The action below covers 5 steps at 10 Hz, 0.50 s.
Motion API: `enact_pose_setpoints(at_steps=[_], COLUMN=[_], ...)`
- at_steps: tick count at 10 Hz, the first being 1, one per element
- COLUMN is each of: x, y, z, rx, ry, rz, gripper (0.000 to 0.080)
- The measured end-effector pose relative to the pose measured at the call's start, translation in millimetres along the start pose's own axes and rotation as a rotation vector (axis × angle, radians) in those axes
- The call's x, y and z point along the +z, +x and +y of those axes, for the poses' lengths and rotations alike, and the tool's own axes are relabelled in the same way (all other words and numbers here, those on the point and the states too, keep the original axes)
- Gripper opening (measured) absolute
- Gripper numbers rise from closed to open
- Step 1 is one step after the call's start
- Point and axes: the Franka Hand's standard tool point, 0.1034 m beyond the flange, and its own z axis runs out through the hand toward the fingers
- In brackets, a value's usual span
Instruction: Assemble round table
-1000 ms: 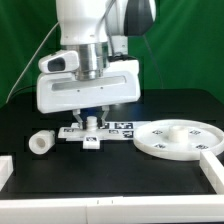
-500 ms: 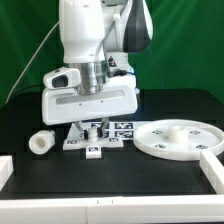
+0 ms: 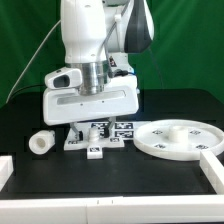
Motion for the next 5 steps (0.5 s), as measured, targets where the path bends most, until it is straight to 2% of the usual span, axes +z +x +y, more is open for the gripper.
enact_pose_setpoints(at_steps=[1,2,3,4,5], x=[-16.2,-35.2,-49.5,-53.0,-52.4], y=[5.5,11.0,19.8,27.6,34.2], z=[-6.6,-14.1,-30.1,-53.0,-82.4], rx=[-0.014,-0.028,0.001,0.051,0.077], ry=[-0.001,-0.002,-0.002,0.000,0.005], rz=[-0.001,0.000,0.000,0.006,0.009], gripper=[0.0577,0.0635,0.0645,0.0645,0.0649])
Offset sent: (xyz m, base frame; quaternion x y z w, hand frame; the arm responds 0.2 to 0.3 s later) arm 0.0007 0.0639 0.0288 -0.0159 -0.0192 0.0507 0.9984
